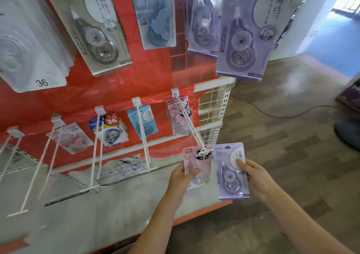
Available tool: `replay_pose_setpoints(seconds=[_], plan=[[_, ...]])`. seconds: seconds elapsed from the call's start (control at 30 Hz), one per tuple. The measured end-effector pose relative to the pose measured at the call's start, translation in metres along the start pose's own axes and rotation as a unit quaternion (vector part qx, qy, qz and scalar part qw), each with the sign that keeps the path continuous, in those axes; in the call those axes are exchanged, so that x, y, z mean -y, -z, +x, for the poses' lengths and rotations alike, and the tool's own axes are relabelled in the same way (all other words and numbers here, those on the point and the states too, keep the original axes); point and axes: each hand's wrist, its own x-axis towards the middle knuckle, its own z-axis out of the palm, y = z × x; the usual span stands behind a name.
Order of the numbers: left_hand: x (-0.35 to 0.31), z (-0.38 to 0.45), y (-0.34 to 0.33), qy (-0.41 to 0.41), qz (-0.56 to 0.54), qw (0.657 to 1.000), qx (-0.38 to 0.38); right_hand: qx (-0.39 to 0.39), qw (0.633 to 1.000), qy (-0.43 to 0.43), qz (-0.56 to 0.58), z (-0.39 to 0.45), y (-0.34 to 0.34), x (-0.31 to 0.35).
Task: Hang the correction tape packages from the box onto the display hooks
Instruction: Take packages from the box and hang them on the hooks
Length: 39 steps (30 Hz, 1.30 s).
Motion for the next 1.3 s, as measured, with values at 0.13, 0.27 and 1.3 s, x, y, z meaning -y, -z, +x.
replay_pose_setpoints(seconds=[0.13,0.27,1.3], plan=[[-0.003,-0.002,-0.003,0.001,0.013,1.000,-0.006,0.009,1.000,0.007,0.013,0.001,0.000,-0.009],[-0.002,-0.005,-0.009,0.012,-0.006,1.000,-0.014,0.015,1.000,-0.006,0.020,0.000,0.003,-0.019],[-0.043,0.154,0.004,0.016,0.107,0.978,-0.177,-0.045,0.998,0.002,0.038,-0.014,0.023,-0.026]])
